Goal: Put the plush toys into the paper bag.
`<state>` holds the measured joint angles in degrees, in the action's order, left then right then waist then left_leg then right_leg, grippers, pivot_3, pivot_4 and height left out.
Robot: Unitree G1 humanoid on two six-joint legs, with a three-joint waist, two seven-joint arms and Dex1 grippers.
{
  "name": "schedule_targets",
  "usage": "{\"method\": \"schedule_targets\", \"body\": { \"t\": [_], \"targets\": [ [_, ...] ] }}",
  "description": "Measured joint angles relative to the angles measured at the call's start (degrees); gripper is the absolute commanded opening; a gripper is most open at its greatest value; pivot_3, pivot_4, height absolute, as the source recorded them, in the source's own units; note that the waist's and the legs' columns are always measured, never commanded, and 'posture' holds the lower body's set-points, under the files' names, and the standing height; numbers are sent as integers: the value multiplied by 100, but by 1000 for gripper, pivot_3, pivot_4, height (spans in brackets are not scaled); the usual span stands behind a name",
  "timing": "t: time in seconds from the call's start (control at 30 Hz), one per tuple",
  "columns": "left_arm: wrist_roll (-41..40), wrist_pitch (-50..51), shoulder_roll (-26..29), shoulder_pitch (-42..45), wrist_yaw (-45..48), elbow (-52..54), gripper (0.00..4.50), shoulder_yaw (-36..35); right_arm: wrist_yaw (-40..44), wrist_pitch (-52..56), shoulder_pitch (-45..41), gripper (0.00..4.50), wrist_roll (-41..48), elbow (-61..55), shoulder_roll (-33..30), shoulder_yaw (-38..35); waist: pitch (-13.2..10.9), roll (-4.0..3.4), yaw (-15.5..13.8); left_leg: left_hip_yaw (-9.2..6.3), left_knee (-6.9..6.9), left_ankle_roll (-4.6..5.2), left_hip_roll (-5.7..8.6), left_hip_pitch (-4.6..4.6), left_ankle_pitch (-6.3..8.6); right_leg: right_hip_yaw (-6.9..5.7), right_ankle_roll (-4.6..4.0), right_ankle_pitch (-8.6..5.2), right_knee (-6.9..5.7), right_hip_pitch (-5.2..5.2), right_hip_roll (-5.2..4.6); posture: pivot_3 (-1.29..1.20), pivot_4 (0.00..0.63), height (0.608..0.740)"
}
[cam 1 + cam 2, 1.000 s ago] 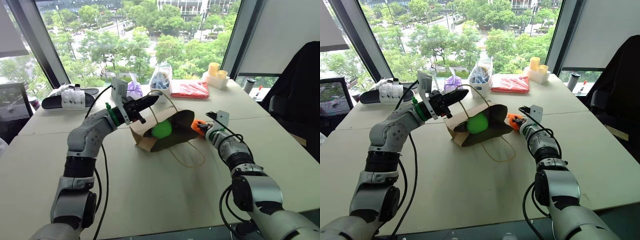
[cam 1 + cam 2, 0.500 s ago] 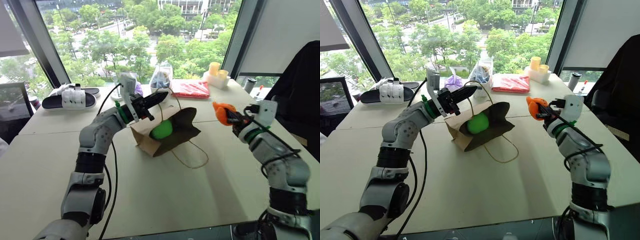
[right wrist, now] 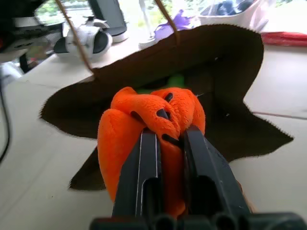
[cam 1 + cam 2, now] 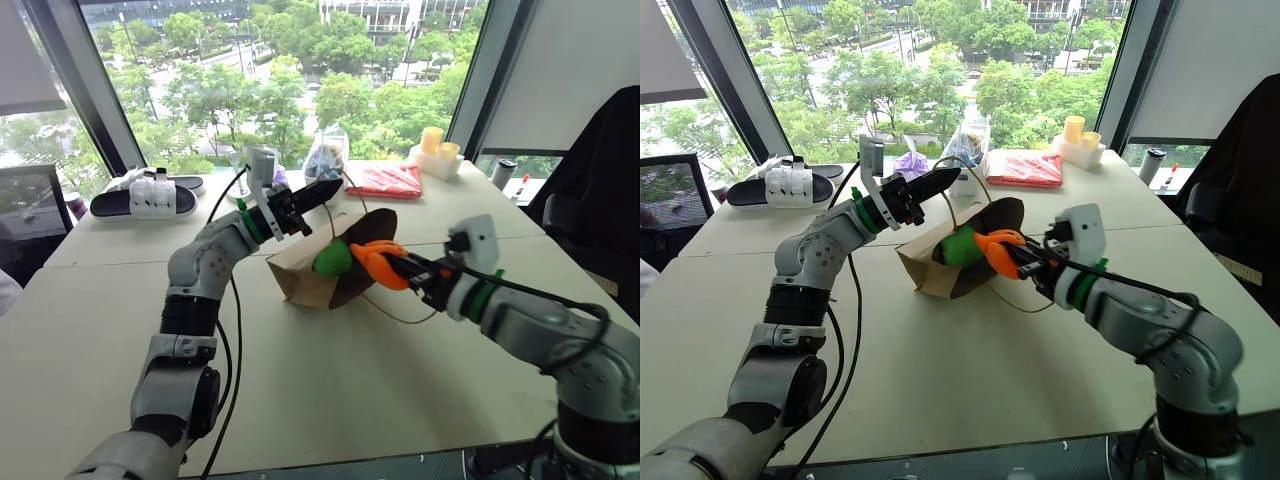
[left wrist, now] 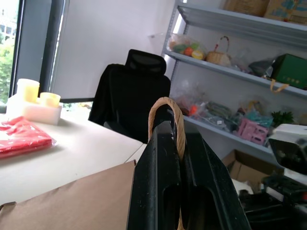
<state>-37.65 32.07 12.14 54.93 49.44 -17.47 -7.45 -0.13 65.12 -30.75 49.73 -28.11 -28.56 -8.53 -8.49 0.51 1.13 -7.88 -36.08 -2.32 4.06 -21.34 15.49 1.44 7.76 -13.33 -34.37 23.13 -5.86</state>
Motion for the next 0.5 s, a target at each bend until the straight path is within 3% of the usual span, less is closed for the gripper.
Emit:
{"method": "schedule_targets", "body": {
  "t": [0.03,0.2,0.33,0.5],
  "targets": [
    [-17,13,-40,-4,8,36,0,3,-26,-144,-221,1,-371,319,41,352,0,0,-6,-2,-1,0,-1,0,0,-1,0,0,-1,1,1,0,150,740],
    [-36,23,-24,-17,-48,153,0,-31,267,-753,-470,2450,-1510,1077,17,1283,0,1,-46,-10,4,-27,5,-11,-14,-4,1,0,2,8,-2,0,150,740],
    [-37,26,-28,-21,-181,155,0,-38,698,-1105,-518,4474,-1921,1199,-5,1423,0,1,-27,-9,10,-26,5,-11,-14,-4,3,1,7,9,-3,0,150,740],
    [-62,25,-38,-21,-325,150,0,-119,1050,-1161,-333,4474,-1882,776,6,1174,0,1,-34,-11,9,-26,3,-10,-14,-5,3,1,6,9,-2,0,150,740]
  ]
}}
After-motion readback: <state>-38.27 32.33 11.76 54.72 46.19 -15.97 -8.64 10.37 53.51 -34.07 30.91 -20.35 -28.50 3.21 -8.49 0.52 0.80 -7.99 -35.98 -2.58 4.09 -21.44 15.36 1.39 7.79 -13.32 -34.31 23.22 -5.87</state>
